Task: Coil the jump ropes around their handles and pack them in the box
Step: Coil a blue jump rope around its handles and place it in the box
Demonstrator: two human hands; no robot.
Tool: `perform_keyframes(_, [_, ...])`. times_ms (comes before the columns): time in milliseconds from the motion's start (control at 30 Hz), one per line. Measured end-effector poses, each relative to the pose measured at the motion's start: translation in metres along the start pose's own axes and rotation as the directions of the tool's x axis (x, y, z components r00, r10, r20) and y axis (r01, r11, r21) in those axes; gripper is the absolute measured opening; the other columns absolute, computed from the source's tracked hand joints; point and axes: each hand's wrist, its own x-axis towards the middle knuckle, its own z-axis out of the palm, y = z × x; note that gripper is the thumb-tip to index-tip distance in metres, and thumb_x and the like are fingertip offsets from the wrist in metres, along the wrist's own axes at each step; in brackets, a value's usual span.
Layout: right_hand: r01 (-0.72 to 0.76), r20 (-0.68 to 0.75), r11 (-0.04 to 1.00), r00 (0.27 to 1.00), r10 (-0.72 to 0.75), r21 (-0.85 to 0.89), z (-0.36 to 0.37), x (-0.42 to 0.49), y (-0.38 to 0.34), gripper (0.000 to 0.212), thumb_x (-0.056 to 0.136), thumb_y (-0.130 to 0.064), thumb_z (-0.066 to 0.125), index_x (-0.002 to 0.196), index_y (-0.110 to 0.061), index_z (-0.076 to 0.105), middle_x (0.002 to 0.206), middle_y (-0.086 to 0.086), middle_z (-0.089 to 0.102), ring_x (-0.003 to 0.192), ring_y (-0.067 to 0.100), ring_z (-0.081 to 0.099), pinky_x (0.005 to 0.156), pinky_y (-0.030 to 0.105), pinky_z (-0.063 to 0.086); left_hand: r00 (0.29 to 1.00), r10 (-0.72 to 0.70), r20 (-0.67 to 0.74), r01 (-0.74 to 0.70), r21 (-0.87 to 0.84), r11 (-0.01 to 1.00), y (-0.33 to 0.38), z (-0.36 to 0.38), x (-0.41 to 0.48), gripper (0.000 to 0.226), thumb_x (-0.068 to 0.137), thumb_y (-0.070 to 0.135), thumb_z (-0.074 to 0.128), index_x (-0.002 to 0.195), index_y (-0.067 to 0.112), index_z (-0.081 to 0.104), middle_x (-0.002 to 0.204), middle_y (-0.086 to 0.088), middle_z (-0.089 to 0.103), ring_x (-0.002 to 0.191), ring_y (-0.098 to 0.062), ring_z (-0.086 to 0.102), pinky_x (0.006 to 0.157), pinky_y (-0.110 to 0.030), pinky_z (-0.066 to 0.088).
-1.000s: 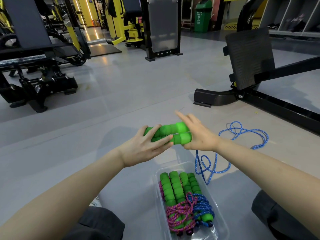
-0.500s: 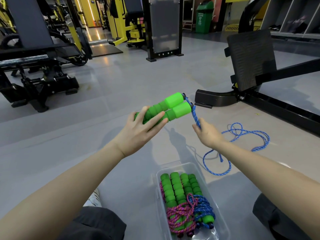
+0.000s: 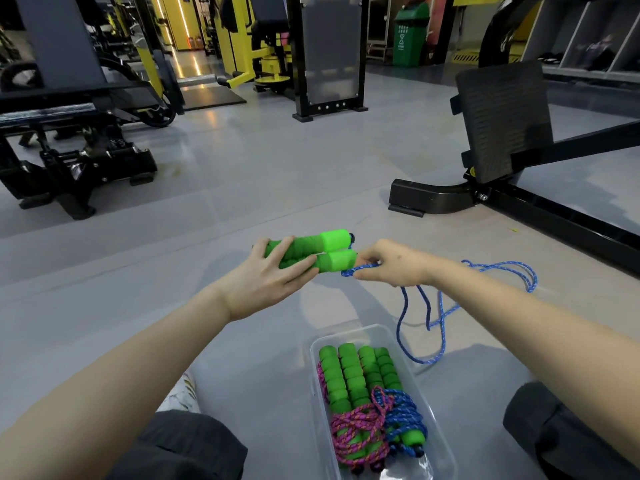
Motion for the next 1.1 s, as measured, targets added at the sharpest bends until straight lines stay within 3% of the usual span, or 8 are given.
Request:
perform_keyframes(300, [0.136,-0.316,0.907,0.949,-0.003,0.399,-0.024,-0.008,0.009,0.023,0.087,-0.02,0.065,0.074,-0.001,0.067,0.051,-0.002,0.042,0.047,0.004,0.033,0.047,0.015,0.028,0.969,0.069,-0.237,-0.101,-0.124,0.987,0.037,-0.025,0.02,0.039,0.098,0.008,0.041,0.136,0.014,0.048,0.137,-0.006,0.053,0.113,-0.048,0.053,0.078,-0.051,0.048])
perform_keyframes(433, [0.096,-0.221,0.842,0.975,0.029,0.531,-0.03,-0.013,0.015,0.028,0.093,-0.026,0.055,0.071,-0.011,0.062,0.051,-0.001,0.043,0.04,0.008,0.032,0.042,0.019,0.023,0.937,0.035,-0.348,-0.105,-0.185,0.977,0.044,-0.046,0.042,0.035,0.099,0.014,0.048,0.134,0.014,0.049,0.134,-0.005,0.057,0.114,-0.046,0.054,0.078,-0.049,0.048])
perform_keyframes(533, [0.006,-0.065,0.622,0.995,0.073,0.783,-0.031,-0.015,0.03,0.029,0.091,-0.033,0.051,0.07,-0.017,0.061,0.05,-0.006,0.044,0.038,0.007,0.032,0.047,0.027,0.014,0.912,0.005,-0.41,-0.09,-0.188,0.978,0.037,-0.053,0.05,0.034,0.098,0.014,0.051,0.132,0.014,0.05,0.132,-0.005,0.057,0.112,-0.046,0.055,0.077,-0.049,0.048])
perform_keyframes(633, [-0.113,0.091,0.262,0.992,0.092,0.959,-0.02,-0.017,0.042,0.021,0.075,-0.041,0.062,0.067,-0.021,0.063,0.059,-0.009,0.056,0.044,0.006,0.05,0.045,0.019,0.041,0.901,-0.031,-0.432,-0.06,-0.194,0.979,0.036,-0.056,0.054,0.032,0.1,0.016,0.048,0.132,0.015,0.049,0.132,-0.005,0.054,0.11,-0.045,0.056,0.079,-0.048,0.047])
perform_keyframes(733, [-0.155,0.105,0.254,0.974,0.199,0.955,0.005,-0.019,0.06,0.03,0.056,-0.037,0.076,0.072,-0.014,0.064,0.054,-0.004,0.063,0.042,0.009,0.06,0.059,0.031,0.057,0.903,-0.095,-0.418,0.01,-0.202,0.979,0.035,-0.054,0.057,0.032,0.101,0.013,0.042,0.133,0.015,0.047,0.134,-0.006,0.049,0.108,-0.045,0.057,0.078,-0.047,0.048])
perform_keyframes(800, [-0.033,0.013,0.142,0.99,0.138,0.989,0.012,-0.021,0.051,0.016,0.078,-0.015,0.061,0.063,-0.017,0.061,0.055,0.001,0.055,0.036,0.01,0.049,0.044,0.025,0.048,0.911,-0.147,-0.385,0.075,-0.194,0.978,0.032,-0.049,0.056,0.034,0.1,0.01,0.04,0.133,0.014,0.045,0.135,-0.007,0.047,0.109,-0.046,0.055,0.078,-0.047,0.047])
perform_keyframes(900, [0.027,-0.065,0.264,0.988,0.137,0.964,0.023,-0.018,0.029,0.029,0.094,-0.009,0.038,0.068,-0.016,0.048,0.052,0.0,0.04,0.035,0.006,0.023,0.042,0.019,0.029,0.923,-0.204,-0.327,0.159,-0.159,0.974,0.024,-0.039,0.05,0.037,0.097,0.008,0.042,0.133,0.013,0.045,0.136,-0.008,0.046,0.109,-0.047,0.054,0.077,-0.047,0.047])
perform_keyframes(1100, [-0.14,0.057,0.627,0.987,0.151,0.767,0.025,-0.032,0.021,0.025,0.102,-0.022,0.033,0.102,-0.008,0.053,0.052,0.003,0.048,0.037,0.012,0.036,0.048,0.024,0.038,0.963,-0.189,-0.193,0.181,-0.058,0.982,0.013,-0.02,0.031,0.039,0.097,0.004,0.028,0.131,0.011,0.047,0.13,-0.01,0.058,0.106,-0.048,0.056,0.071,-0.047,0.049])
